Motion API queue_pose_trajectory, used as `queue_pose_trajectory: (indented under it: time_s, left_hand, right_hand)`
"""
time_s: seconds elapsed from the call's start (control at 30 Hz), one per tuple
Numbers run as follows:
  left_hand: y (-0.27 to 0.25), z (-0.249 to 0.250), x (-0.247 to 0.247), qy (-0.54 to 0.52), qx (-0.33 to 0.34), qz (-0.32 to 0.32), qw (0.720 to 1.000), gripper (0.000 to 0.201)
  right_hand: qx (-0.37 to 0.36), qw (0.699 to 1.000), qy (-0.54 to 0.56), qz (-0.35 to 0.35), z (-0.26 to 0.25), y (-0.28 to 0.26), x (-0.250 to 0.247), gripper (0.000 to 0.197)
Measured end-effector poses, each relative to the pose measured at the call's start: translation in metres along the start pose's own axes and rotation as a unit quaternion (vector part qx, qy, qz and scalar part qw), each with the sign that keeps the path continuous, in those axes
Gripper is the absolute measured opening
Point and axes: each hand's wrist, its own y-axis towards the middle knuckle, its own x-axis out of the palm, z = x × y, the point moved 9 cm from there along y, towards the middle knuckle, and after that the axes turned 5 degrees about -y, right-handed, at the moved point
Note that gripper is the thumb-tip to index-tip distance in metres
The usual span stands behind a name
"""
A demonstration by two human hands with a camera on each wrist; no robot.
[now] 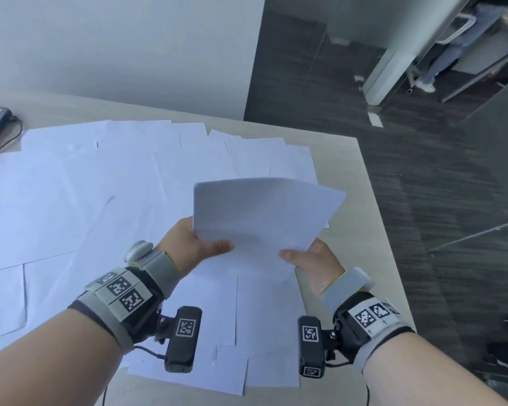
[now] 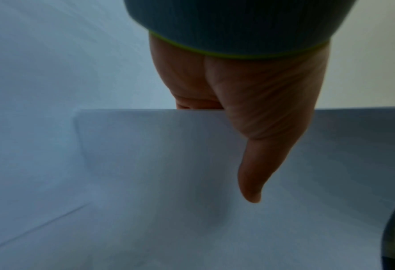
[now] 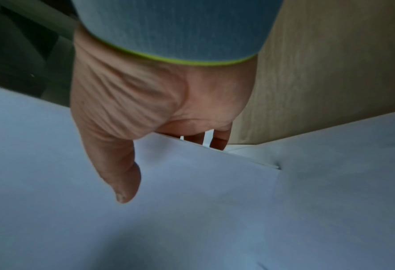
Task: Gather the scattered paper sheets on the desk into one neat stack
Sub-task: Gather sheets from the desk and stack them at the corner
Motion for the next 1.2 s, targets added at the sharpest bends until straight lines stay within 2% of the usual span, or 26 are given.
queue_pose_trajectory:
  time_s: [0.1,0.23,0.33,0.4,0.47,0.53,0.63,0.7,0.8,0.93,0.97,1.07,1.1,1.2]
  left_hand:
    - [0.002,-0.026,0.0,0.021,-0.031,0.01,0.999,0.027]
    - [0.008,-0.037,0.001,-0.056,-0.052,0.049,0.996,0.019]
    - [0.019,-0.05,0.016,-0.14,-0.086,0.06,0.985,0.039]
    - [0.029,-0.059,0.037,-0.136,-0.118,0.04,0.983,0.054]
    - [0.034,-0.061,0.058,-0.063,-0.133,-0.005,0.989,0.052]
    - [0.041,-0.061,0.083,0.079,-0.125,-0.064,0.987,0.043]
    - [0.053,-0.065,0.111,0.261,-0.102,-0.105,0.954,0.023]
    - [0.067,-0.065,0.13,0.358,-0.073,-0.117,0.923,0.023]
    - [0.083,-0.065,0.152,0.492,-0.027,-0.146,0.858,0.047]
    - [0.102,-0.069,0.161,0.566,-0.028,-0.15,0.81,0.074]
    - [0.107,-0.07,0.16,0.582,-0.032,-0.142,0.8,0.08]
    - [0.119,-0.068,0.157,0.609,-0.043,-0.108,0.784,0.097]
    - [0.123,-0.066,0.153,0.611,-0.051,-0.096,0.784,0.101]
    - [0.129,-0.063,0.131,0.61,-0.09,-0.069,0.784,0.114]
  right_hand:
    - [0.03,0.999,-0.038,0.015,0.018,0.001,0.001,0.027]
    - [0.029,0.999,-0.013,0.016,0.024,0.004,-0.005,0.03]
    - [0.031,0.999,0.02,0.008,0.029,0.006,-0.015,0.033]
    - [0.047,0.998,0.004,0.037,0.04,0.009,-0.037,0.034]
    - [0.071,0.993,-0.036,0.086,0.058,0.009,-0.062,0.034]
    - [0.1,0.983,-0.074,0.138,0.077,0.008,-0.096,0.034]
    - [0.15,0.953,-0.147,0.218,0.101,0.0,-0.157,0.028]
    - [0.193,0.928,-0.188,0.257,0.117,-0.007,-0.203,0.025]
    - [0.234,0.894,-0.245,0.291,0.133,-0.015,-0.251,0.024]
    - [0.277,0.853,-0.333,0.293,0.135,-0.015,-0.281,0.015]
    - [0.286,0.842,-0.349,0.297,0.133,-0.015,-0.285,0.021]
    - [0.312,0.816,-0.366,0.321,0.121,-0.016,-0.289,0.069]
    - [0.295,0.815,-0.378,0.325,0.113,-0.012,-0.285,0.073]
    - [0.197,0.839,-0.41,0.299,0.086,0.015,-0.256,0.062]
